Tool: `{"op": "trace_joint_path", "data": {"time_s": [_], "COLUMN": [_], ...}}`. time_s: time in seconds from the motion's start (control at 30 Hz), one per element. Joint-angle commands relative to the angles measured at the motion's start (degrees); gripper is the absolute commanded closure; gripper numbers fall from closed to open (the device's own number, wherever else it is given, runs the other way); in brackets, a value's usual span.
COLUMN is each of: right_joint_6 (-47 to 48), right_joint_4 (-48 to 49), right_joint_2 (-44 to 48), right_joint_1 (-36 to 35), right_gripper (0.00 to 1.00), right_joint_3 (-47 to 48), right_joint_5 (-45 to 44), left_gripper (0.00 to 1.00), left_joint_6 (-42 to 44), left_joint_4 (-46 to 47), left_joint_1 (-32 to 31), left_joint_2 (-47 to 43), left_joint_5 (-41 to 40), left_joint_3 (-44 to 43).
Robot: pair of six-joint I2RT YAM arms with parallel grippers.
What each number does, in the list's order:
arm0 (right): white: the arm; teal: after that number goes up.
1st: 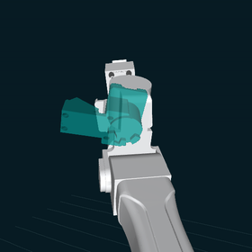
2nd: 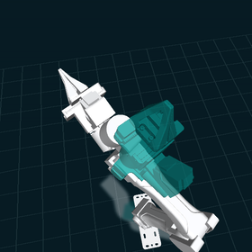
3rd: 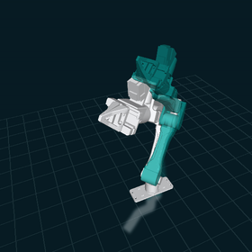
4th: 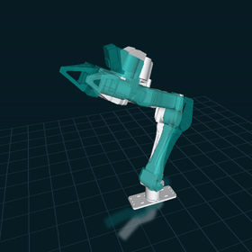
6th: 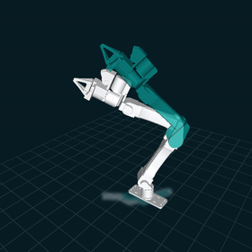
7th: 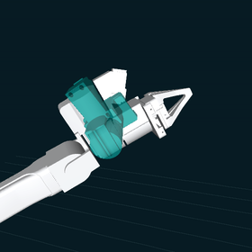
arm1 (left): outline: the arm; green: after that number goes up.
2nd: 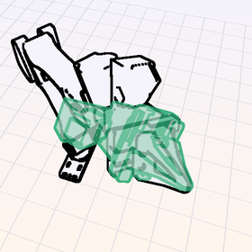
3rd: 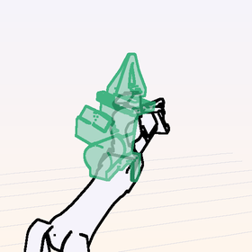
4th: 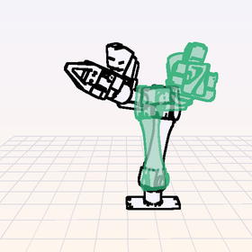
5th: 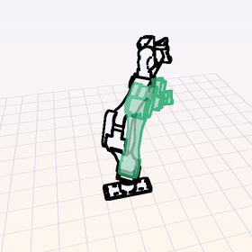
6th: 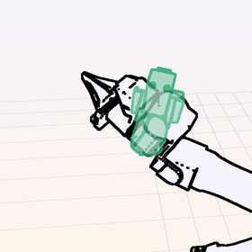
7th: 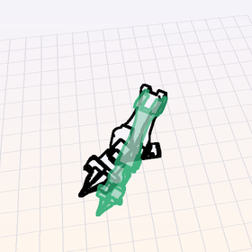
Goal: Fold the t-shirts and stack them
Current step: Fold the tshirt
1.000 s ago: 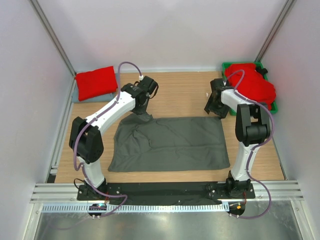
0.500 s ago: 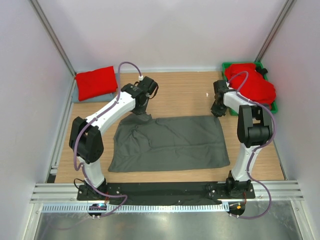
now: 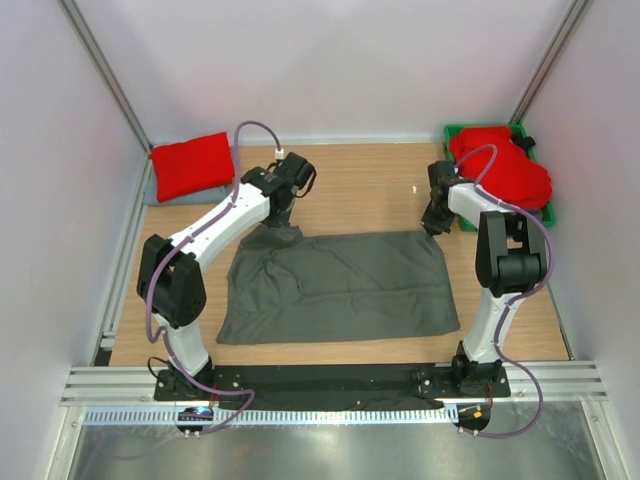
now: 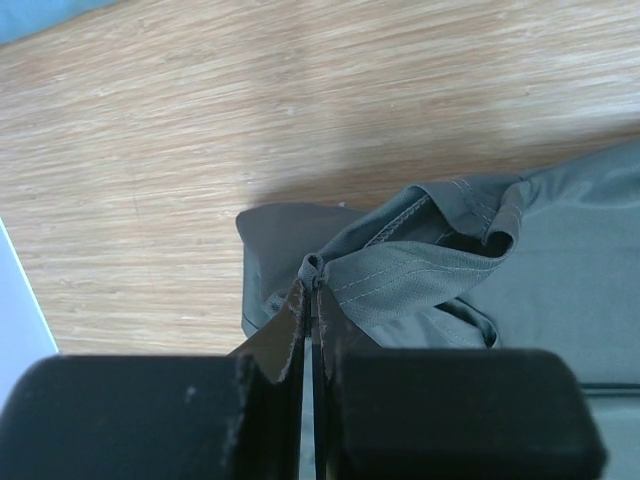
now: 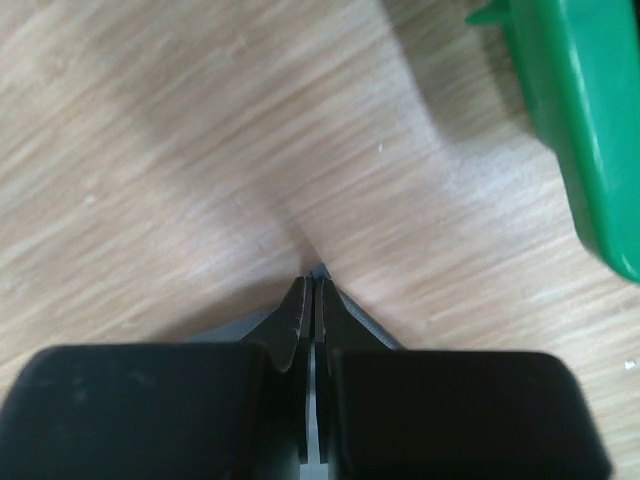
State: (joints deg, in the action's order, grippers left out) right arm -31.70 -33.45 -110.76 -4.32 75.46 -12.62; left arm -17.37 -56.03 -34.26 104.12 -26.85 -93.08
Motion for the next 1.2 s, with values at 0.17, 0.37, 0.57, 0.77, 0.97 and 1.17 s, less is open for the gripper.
{"op": "trace_joint_path", "data": {"time_s": [0.17,0.37,0.57,0.77,0.97,1.17], "right_joint_6": [1.6,1.2,0.9,0.8,0.6,0.5], "right_joint_4": [-4.8,-5.1,-5.5,-5.1,-5.4,-6.0], "right_joint_2": [11.7,19.4,24.9,29.8,32.8,35.2], "right_joint_1": [-0.2,-0.2,-0.2,-0.1,-0.2,-0.1], "right_gripper": [0.99,0.99,0.99,0.99,0.99,0.99], "right_joint_3": [-2.2,-7.8,-13.2,-18.6,-21.0,-22.5], "right_joint_5": [3.0,2.5,1.0,0.2,-0.3,-0.7], "left_gripper": [1.00,1.00,1.00,1.00,1.00,1.00], "left_joint_6": [-2.0,-4.6,-7.9,-11.5,-14.7,-17.5], "left_joint_4": [-3.6,-4.0,-4.9,-6.4,-7.3,-8.1], "left_joint_1": [0.1,-0.5,-2.5,-4.8,-6.9,-8.8], "left_joint_2": [-6.5,-12.2,-16.8,-20.3,-24.0,-26.3], "left_joint_5": [-1.9,-0.2,-0.5,-1.3,-1.2,-1.2], "left_joint_3": [-2.0,4.7,10.3,15.3,19.9,24.2]}}
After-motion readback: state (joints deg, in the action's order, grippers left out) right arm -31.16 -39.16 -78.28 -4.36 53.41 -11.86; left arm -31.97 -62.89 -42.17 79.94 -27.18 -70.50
